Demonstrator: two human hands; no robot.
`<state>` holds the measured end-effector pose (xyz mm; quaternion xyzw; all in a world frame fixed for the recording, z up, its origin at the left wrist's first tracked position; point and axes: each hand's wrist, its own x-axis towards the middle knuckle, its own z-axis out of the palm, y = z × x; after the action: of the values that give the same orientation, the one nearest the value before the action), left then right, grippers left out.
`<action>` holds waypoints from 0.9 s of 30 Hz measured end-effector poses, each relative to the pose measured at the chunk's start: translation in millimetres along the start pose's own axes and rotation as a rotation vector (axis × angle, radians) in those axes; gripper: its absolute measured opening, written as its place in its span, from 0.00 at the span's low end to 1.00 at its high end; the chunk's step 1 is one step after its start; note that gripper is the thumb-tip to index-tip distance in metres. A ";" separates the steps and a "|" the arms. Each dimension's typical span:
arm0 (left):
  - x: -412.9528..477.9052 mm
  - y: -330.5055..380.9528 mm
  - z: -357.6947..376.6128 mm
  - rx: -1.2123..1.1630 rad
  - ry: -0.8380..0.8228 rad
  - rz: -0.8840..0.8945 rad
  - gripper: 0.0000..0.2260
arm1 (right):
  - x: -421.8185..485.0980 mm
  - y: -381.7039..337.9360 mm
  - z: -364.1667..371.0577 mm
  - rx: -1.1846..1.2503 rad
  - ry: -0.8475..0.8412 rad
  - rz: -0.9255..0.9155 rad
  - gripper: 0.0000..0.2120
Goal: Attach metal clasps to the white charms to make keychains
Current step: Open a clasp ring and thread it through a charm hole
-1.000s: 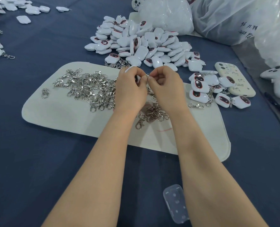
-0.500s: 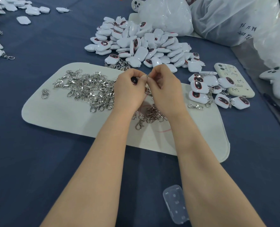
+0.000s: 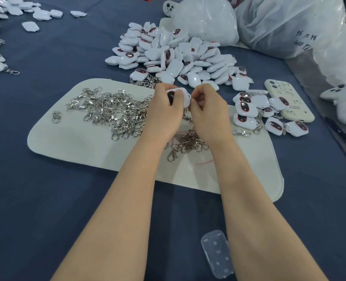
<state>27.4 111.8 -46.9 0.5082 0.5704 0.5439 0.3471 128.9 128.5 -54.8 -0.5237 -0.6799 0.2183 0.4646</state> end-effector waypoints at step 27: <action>2.3 -1.8 -0.9 0.138 0.089 0.080 0.09 | -3.9 -8.0 4.2 -0.051 -0.030 0.028 0.04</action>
<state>25.6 114.0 -48.1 0.5287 0.6006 0.5387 0.2637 121.3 122.9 -52.1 -0.5414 -0.6847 0.2156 0.4377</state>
